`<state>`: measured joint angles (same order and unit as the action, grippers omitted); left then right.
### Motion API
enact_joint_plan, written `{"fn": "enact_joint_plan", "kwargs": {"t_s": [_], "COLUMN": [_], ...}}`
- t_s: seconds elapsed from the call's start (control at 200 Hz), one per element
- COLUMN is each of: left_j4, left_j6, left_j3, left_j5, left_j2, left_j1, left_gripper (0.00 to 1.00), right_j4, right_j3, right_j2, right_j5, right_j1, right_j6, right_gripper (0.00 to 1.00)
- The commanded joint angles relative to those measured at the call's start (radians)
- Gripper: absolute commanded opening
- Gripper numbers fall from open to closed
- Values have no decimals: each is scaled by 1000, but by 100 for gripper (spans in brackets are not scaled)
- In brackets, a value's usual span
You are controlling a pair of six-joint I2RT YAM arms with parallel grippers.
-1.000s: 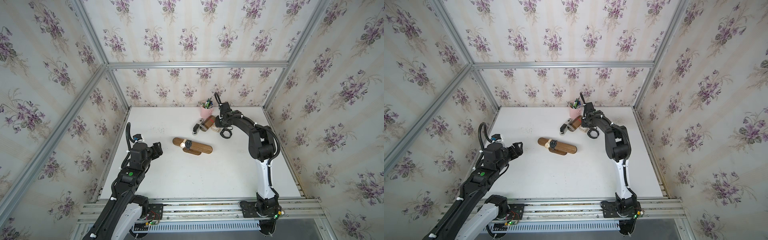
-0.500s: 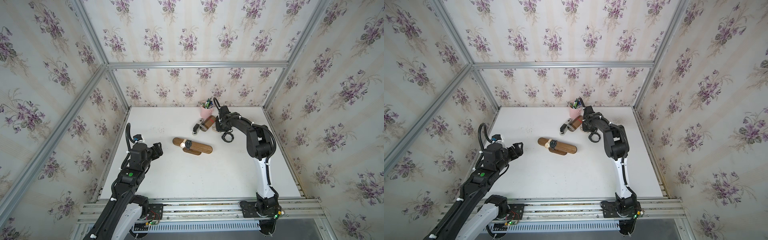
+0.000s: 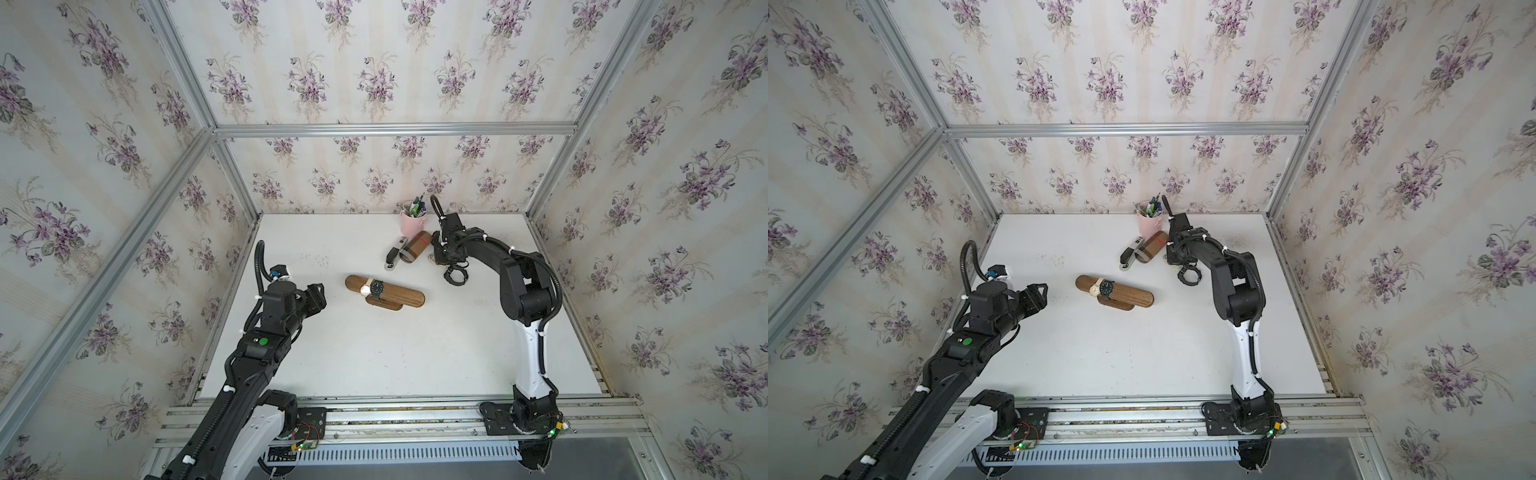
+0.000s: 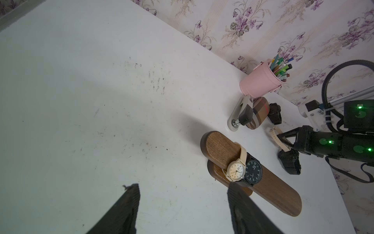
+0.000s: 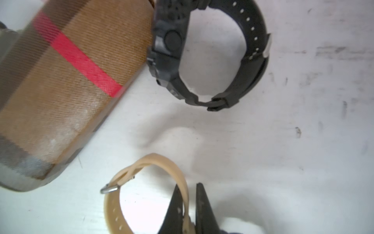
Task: Place watch on stand
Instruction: Pick up the watch at the center of the board.
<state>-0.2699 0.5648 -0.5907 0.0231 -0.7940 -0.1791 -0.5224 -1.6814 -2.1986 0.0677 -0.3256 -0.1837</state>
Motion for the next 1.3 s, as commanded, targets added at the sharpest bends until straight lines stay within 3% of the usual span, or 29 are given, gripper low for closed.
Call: {"fn": "enact_joint_plan", "kwargs": {"t_s": [0.0,0.195,0.445,0.56,0.749,1.009,1.294], "left_j4": [86,110,83,79,86,38,56], "left_j6": [34,66,58,62,47,50,51], "left_j3": [-3,-60,-165,-225,-333,-390,-391], "left_j5": [-104,-165,-51,-15,28,103,85], "left_j2": [-27,-117,-214,-286,-406,-483,-514], "left_j1": [1,-84,-303,-390,-517,-557,-557], "left_gripper": [69,70,70,65,64,56,49], "right_j4": [63,141,166,192,188,219,239], "right_j3": [45,183,309,368,409,476,528], "right_j2": [60,213,373,452,531,591,649], "right_j5": [30,37,59,24,47,60,65], "right_j1": [-7,-60,-159,-205,-346,-432,-510], "right_j6": [-7,-4,0,-11,-33,-65,-99], "right_gripper": [6,8,8,9,9,8,8]}}
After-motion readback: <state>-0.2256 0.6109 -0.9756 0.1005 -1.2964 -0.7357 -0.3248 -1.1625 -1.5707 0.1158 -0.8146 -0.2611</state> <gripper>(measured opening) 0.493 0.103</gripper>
